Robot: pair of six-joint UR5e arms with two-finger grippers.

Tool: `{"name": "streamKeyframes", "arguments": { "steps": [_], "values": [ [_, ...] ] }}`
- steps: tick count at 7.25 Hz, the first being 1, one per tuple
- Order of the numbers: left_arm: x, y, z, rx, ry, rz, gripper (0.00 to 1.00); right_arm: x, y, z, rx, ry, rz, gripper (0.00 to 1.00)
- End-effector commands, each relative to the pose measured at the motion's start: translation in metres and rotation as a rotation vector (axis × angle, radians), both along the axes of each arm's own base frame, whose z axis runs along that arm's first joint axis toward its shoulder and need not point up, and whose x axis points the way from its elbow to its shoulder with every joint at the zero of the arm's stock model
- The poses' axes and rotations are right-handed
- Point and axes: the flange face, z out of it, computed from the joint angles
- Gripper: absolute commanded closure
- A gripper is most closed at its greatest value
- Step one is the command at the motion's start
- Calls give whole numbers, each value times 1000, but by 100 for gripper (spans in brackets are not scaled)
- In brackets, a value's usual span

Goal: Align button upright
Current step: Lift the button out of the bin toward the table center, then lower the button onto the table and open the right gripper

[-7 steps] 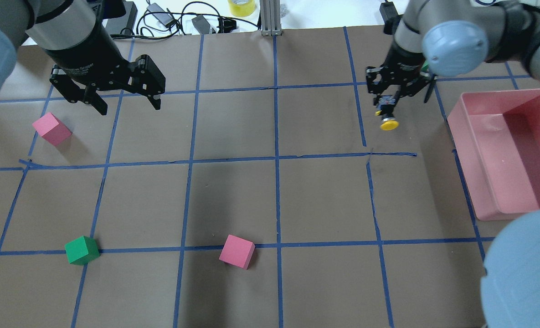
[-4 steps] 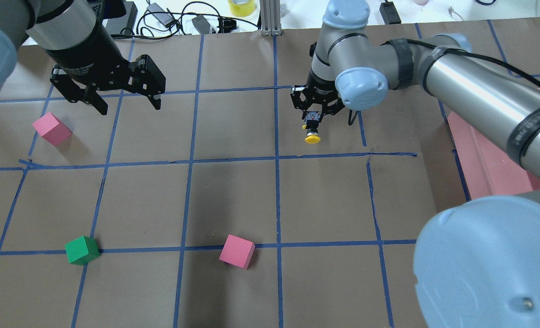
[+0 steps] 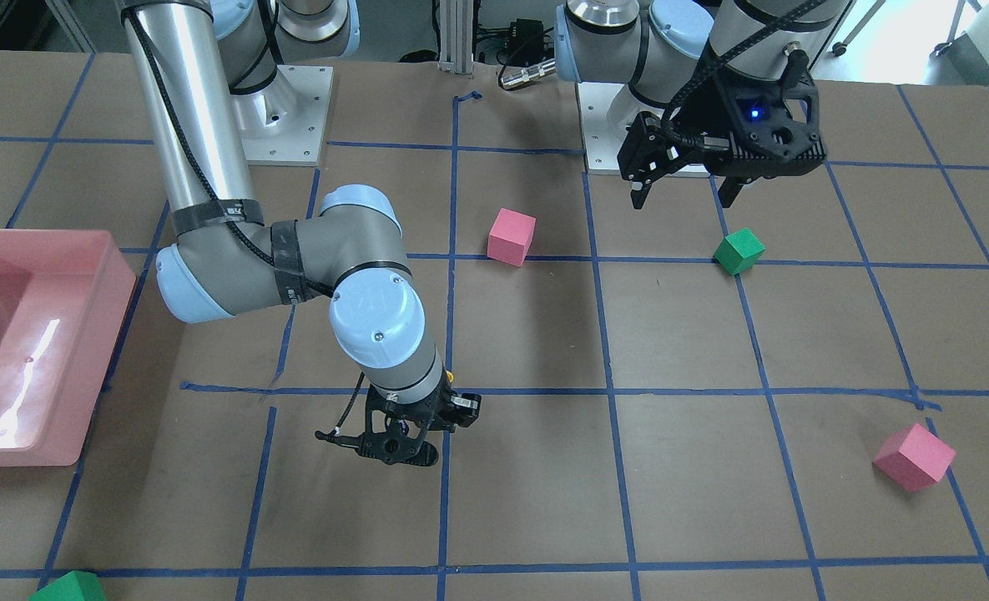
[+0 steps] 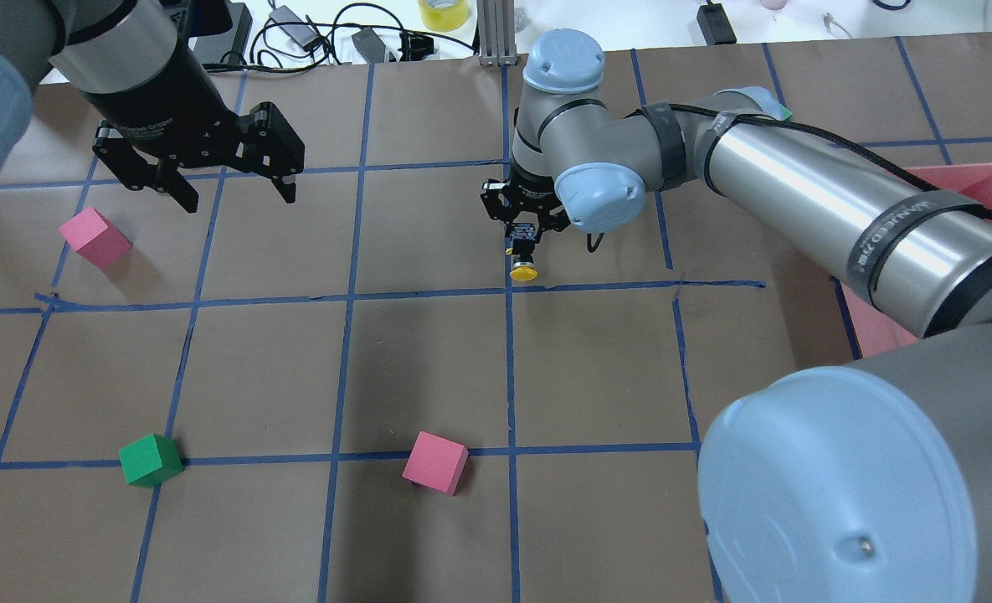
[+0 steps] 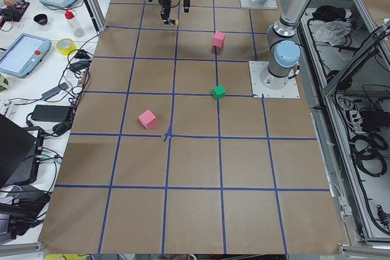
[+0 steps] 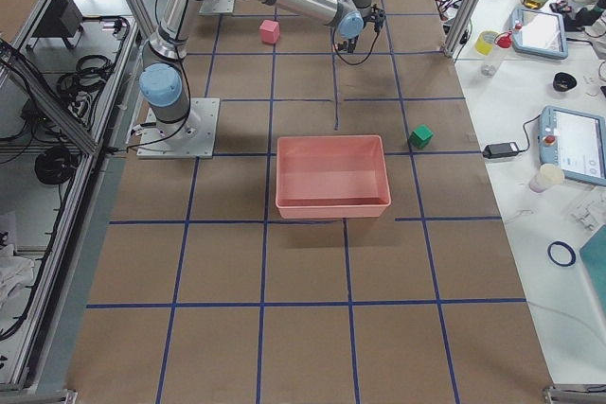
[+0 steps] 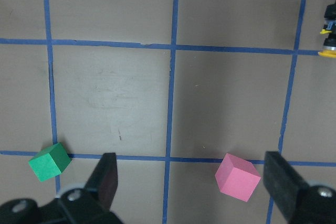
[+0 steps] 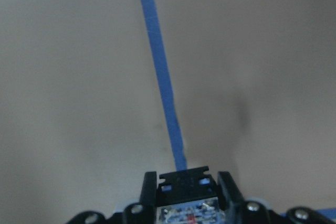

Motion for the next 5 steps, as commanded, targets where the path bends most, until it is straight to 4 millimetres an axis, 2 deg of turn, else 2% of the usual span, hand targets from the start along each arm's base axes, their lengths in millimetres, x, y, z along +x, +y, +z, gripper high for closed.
{"name": "streamKeyframes", "arguments": {
  "steps": [1, 4, 5],
  "values": [
    [-1, -1, -2, 3, 1, 0, 0, 25, -12, -17, -1, -13, -8, 100],
    [-1, -1, -2, 5, 1, 0, 0, 27, -14, -27, 12, -16, -11, 100],
    [-1, -1, -3, 6, 1, -2, 0, 27, -13, -28, 12, -15, -5, 50]
  ]
}}
